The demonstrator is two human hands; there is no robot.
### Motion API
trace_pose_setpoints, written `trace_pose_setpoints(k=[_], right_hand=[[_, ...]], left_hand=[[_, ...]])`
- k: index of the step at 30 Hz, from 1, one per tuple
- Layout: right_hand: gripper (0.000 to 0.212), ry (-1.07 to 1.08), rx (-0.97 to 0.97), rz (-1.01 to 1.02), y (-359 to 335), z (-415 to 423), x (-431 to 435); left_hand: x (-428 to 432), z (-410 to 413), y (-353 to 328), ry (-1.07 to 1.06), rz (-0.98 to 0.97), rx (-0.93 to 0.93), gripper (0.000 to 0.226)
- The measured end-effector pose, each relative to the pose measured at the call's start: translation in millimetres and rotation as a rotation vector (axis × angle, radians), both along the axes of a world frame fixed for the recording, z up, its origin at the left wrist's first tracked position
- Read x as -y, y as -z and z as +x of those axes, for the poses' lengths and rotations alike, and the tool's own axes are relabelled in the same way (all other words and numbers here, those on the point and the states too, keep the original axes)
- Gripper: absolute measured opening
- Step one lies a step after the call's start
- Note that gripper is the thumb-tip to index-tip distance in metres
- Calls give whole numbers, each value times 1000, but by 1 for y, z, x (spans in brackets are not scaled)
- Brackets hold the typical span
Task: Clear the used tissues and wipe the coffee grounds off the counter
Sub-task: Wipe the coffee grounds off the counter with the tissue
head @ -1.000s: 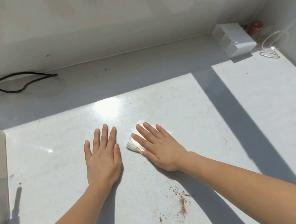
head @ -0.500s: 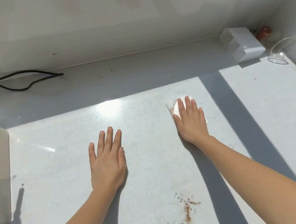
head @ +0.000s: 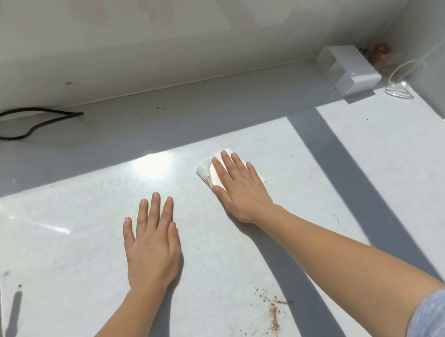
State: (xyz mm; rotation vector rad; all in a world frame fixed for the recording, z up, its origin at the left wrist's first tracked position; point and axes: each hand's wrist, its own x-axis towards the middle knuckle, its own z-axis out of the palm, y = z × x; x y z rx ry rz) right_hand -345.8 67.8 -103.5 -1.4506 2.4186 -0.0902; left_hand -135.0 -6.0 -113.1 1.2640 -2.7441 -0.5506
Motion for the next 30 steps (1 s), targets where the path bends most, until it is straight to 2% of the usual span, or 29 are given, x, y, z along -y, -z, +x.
trace_pose_setpoints(k=[8,15,19,21,24,28,30], right_hand=[[59,415,-31,48,1,-12,-140],[60,667,-84,104,-1,17,-254],[60,778,-79,151,-5,38,-284],[60,753,-71,143,-4,62,-286],[59,574,-56,119,0,94,-296],[58,329,-69,138,-7,71,-323],[59,332,-91,124,-7,54,-332]], left_hand=[[-1,0,-4,17,7,-9,59],[-1,1,-1,42,-28,-26,52],[1,2,3,49,-33,-37,55],[1,2,5,49,-37,-49,54],[0,4,8,57,-46,-45,53],[2,4,6,78,-45,-49,52],[0,4,3,79,-48,-37,50]])
